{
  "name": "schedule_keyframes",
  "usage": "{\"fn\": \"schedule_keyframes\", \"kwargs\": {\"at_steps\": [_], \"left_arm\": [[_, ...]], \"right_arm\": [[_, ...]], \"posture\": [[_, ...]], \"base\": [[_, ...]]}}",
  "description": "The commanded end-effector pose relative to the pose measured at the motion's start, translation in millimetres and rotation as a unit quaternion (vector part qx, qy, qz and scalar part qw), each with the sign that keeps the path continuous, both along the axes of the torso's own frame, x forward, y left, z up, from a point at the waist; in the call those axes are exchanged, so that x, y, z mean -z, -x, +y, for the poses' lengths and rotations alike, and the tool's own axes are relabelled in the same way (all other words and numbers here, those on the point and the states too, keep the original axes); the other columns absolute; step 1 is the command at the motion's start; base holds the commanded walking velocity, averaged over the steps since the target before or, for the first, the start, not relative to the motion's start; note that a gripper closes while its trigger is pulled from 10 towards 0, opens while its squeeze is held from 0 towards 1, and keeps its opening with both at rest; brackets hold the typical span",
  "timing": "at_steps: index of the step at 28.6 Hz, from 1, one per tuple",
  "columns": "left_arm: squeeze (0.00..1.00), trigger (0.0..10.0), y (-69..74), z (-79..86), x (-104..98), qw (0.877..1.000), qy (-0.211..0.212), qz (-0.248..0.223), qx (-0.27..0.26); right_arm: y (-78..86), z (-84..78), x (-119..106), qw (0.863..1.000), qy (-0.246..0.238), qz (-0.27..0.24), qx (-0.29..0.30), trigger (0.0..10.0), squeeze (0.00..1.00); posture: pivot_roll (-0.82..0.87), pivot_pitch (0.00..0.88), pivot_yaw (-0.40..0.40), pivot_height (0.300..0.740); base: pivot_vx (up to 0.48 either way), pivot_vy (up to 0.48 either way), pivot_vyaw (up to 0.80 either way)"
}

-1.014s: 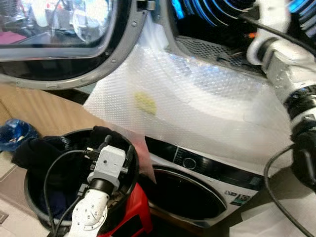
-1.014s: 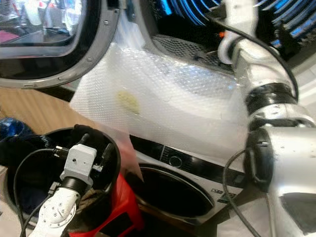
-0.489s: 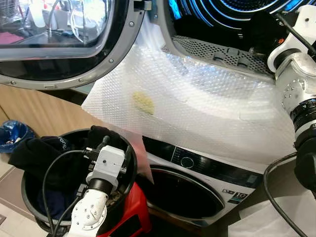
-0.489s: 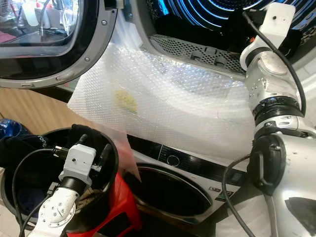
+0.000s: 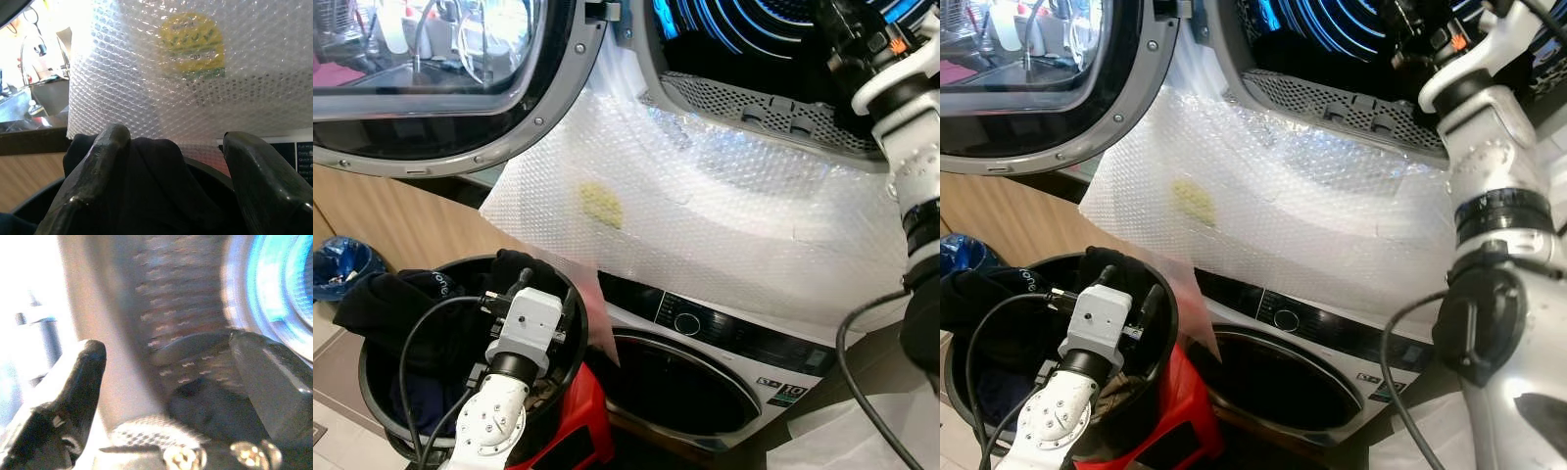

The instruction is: Clothes washing

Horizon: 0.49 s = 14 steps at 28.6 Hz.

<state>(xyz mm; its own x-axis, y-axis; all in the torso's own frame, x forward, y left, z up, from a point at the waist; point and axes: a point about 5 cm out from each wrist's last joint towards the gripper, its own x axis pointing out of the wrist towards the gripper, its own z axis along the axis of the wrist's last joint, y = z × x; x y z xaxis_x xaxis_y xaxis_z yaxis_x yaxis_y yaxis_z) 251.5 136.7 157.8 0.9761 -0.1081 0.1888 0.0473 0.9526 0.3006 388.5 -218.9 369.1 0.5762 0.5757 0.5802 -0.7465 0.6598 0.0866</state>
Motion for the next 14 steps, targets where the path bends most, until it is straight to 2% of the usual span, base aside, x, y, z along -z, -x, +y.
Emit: {"fn": "schedule_keyframes", "kwargs": {"at_steps": [1,2,4,5,7,8,9,10,13,14], "left_arm": [[0.00,10.0,1.1,-3.2,-3,1.000,0.001,-0.009,0.013],[0.00,10.0,1.1,-3.1,-3,1.000,0.001,-0.008,0.013],[0.00,10.0,1.0,-3.3,-3,1.000,-0.001,-0.008,0.017],[0.00,10.0,1.0,-3.1,-2,1.000,-0.003,-0.006,0.020],[0.00,10.0,1.1,-2.6,-2,1.000,-0.003,-0.005,0.021],[0.00,10.0,1.1,-2.3,-1,1.000,-0.005,-0.004,0.023],[0.00,10.0,1.1,-2.3,-1,1.000,-0.005,-0.004,0.023],[0.00,10.0,0.8,-1.5,-1,1.000,-0.005,-0.003,0.025],[0.00,10.0,-0.2,-1.5,0,1.000,-0.007,-0.001,0.028],[0.00,10.0,-0.6,-1.7,0,1.000,-0.007,-0.001,0.030]], "right_arm": [[12.2,-0.4,2,0.996,0.023,-0.042,-0.069,10.0,0.00],[15.6,-0.6,6,0.995,0.031,-0.051,-0.085,10.0,0.00],[32.8,-2.9,20,0.987,0.040,-0.058,-0.145,10.0,0.00],[52.2,-1.9,39,0.979,0.061,-0.050,-0.187,10.0,0.00],[65.3,1.6,54,0.975,0.073,-0.034,-0.208,10.0,0.00],[81.3,7.5,64,0.968,0.077,-0.026,-0.238,10.0,0.00],[81.3,7.5,64,0.968,0.077,-0.026,-0.238,10.0,0.00],[98.6,16.1,71,0.959,0.072,-0.023,-0.273,10.0,0.00],[119.1,28.9,75,0.946,0.033,-0.008,-0.323,10.0,0.00],[132.2,36.9,82,0.935,0.031,-0.003,-0.352,10.0,0.00]], "posture": [[0.10,0.084,-0.081,0.740],[0.10,0.084,-0.081,0.740],[0.09,0.079,-0.076,0.740],[0.09,0.077,-0.075,0.740],[0.09,0.077,-0.075,0.740],[0.08,0.075,-0.073,0.740],[0.08,0.075,-0.073,0.740],[0.07,0.074,-0.072,0.740],[0.05,0.079,-0.068,0.740],[0.05,0.082,-0.067,0.740]], "base": [[0.000,0.000,0.00],[0.000,0.000,0.00],[0.000,0.000,0.00],[0.000,0.000,0.00],[0.000,0.000,0.00],[0.000,0.000,0.00],[0.000,0.000,0.00],[0.000,0.000,0.00],[0.000,0.000,0.00],[0.000,0.000,0.00]]}}
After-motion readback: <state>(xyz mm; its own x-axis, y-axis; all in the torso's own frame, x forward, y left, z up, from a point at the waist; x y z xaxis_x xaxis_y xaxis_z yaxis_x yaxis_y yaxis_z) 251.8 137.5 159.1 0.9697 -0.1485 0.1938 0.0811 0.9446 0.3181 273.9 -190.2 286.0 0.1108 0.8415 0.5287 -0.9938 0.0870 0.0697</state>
